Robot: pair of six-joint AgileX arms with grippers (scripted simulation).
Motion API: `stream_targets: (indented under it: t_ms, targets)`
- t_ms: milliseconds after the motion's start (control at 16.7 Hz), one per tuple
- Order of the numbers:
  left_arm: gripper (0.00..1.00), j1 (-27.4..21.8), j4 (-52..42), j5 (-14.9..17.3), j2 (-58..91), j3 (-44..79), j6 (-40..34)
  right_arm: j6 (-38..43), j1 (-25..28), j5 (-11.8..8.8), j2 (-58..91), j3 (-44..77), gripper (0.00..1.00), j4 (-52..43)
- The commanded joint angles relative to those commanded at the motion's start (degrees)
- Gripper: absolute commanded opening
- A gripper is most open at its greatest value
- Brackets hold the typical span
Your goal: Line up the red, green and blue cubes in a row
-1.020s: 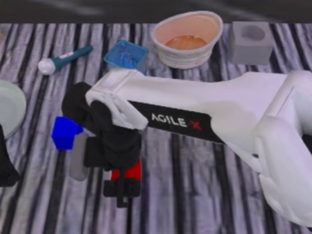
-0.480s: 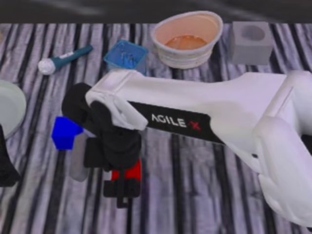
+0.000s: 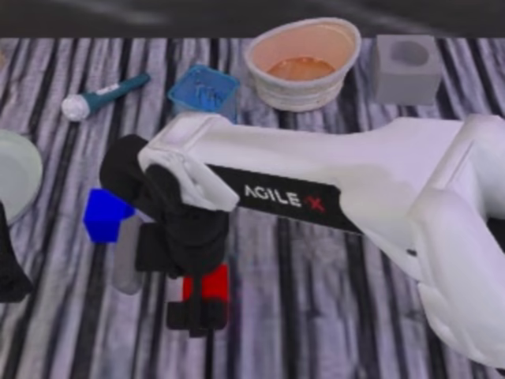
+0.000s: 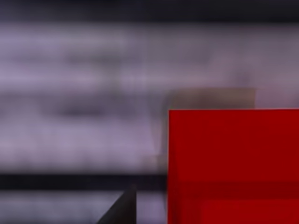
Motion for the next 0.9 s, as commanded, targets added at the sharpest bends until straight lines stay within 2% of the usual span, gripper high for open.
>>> stream_targets:
  t_ms: [540,900]
  targets:
    - [1.0,0.0,0.0,0.0,0.0,0.0,0.0,-0.07,-0.04,-0.01,-0.03,0.2,1.0,-0.2]
    - [1.0,0.0,0.0,0.0,0.0,0.0,0.0,-0.14,0.28,-0.06,-1.49,9.59,1.0,-11.6]
